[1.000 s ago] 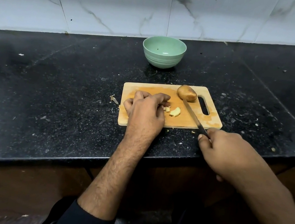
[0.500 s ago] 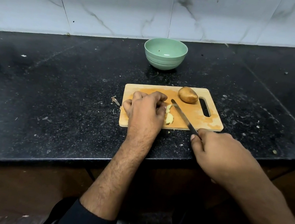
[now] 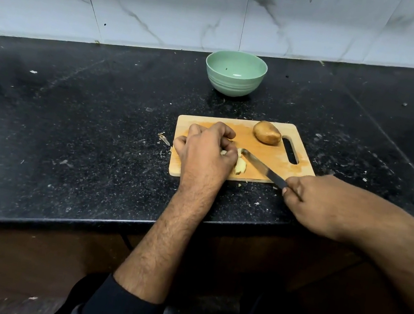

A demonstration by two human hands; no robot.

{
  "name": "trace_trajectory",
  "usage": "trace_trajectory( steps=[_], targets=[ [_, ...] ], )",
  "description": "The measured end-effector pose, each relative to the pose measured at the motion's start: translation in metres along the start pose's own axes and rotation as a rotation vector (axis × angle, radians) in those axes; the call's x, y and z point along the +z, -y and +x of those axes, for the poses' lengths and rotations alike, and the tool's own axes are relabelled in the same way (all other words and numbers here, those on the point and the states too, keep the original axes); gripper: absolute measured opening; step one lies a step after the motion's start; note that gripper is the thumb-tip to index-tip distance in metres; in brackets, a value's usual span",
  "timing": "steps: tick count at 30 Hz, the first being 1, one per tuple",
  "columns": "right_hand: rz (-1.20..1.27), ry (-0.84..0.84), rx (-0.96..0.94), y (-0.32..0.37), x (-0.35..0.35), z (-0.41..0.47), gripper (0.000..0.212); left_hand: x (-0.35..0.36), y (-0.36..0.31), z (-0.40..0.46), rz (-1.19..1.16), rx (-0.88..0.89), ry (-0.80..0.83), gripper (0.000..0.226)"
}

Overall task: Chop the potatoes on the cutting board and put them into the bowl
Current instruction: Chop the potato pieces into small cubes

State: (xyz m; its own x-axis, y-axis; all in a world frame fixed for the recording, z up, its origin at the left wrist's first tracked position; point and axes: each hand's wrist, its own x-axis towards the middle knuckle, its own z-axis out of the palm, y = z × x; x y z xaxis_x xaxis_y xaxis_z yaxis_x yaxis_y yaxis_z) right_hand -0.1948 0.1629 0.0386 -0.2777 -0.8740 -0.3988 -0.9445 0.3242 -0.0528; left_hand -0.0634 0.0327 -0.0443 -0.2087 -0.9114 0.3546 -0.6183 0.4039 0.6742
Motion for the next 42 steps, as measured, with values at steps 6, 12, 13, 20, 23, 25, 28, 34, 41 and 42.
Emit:
trace_trajectory(
  steps=[6,12,13,20,23,25,28,34,41,42],
  targets=[
    [0.008,-0.035,0.044,-0.004,0.007,-0.014,0.024,-0.001,0.001,-0.002,-0.031,0.006,0.001,0.020],
    [0.093,-0.174,0.083,0.009,0.003,-0.011,0.033,-0.004,0.000,-0.004,-0.035,0.032,0.035,0.022],
    [0.125,-0.197,0.097,0.009,0.003,-0.012,0.034,-0.004,0.000,-0.005,-0.048,0.043,0.034,0.020],
    [0.344,-0.094,0.141,0.010,0.031,-0.035,0.032,-0.004,0.002,-0.004,-0.142,0.069,-0.034,0.016],
    [0.468,-0.139,0.117,0.023,0.051,-0.046,0.032,-0.009,0.002,-0.007,-0.209,0.044,-0.089,0.017],
    [0.575,-0.125,0.124,0.035,0.059,-0.047,0.029,-0.013,0.006,-0.007,-0.278,0.030,-0.130,0.014],
    [0.679,-0.071,0.107,0.049,0.061,-0.040,0.026,-0.023,0.021,-0.008,-0.358,-0.017,-0.231,0.018],
    [0.792,0.013,0.063,0.072,0.050,-0.024,0.024,-0.049,0.046,-0.013,-0.525,-0.225,-0.082,0.055],
    [0.766,-0.068,0.038,0.081,0.044,-0.015,0.027,-0.050,0.042,-0.010,-0.479,-0.131,-0.011,0.078],
    [0.737,-0.097,0.030,0.079,0.043,-0.016,0.028,-0.050,0.043,-0.009,-0.485,-0.122,-0.005,0.078]
  ],
)
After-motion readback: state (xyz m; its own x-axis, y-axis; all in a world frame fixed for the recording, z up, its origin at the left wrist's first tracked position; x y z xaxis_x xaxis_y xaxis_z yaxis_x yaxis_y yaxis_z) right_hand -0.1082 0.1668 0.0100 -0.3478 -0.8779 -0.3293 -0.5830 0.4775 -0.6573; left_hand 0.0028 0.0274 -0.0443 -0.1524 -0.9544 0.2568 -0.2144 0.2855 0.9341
